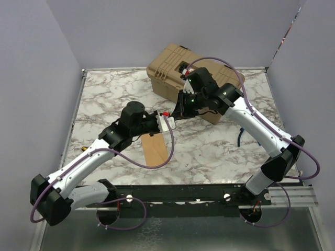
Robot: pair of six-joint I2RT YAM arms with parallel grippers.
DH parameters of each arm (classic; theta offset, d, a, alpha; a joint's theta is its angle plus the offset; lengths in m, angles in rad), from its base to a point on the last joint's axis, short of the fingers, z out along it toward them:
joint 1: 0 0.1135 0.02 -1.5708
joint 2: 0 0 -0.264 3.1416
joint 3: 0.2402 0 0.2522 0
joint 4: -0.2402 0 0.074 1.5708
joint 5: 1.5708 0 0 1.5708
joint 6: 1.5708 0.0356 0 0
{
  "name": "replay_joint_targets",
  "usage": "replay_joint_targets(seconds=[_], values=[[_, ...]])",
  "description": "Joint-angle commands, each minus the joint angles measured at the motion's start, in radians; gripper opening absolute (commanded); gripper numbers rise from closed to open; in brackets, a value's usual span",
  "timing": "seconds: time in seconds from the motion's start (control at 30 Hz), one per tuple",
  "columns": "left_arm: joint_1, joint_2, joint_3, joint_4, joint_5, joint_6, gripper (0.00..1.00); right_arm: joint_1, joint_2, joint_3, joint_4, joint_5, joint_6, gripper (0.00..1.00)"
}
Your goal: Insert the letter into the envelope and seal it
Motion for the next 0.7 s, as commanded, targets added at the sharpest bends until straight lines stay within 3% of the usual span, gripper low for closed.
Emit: replay_joint_targets(seconds=[0.0,0.1,0.2,0.27,0.47,0.67], values=[[-0.062,-0.138,-0.054,0.379,0.075,-0.128,0.0,0.023,0.032,0.104,-0.015,0.006,0.001,0.04],[-0.062,-0.179,-0.118,0.389,0.05,-0.241,0.0,-0.005,0.01,0.15,-0.012,0.001,0.007,0.21],[-0.062,-0.218,-0.167,0.39,-0.02,-0.359,0.0,-0.021,-0.027,0.173,-0.004,0.019,0.007,0.51],[-0.062,-0.24,-0.186,0.388,-0.087,-0.468,0.0,-0.026,-0.066,0.161,0.012,0.056,0.001,0.64],[-0.062,-0.268,-0.21,0.375,-0.098,-0.62,0.0,-0.033,-0.156,0.06,0.098,0.049,-0.051,0.73],[-0.062,-0.241,-0.188,0.363,-0.096,-0.732,0.0,-0.033,-0.175,0.033,0.124,-0.087,-0.187,0.74]])
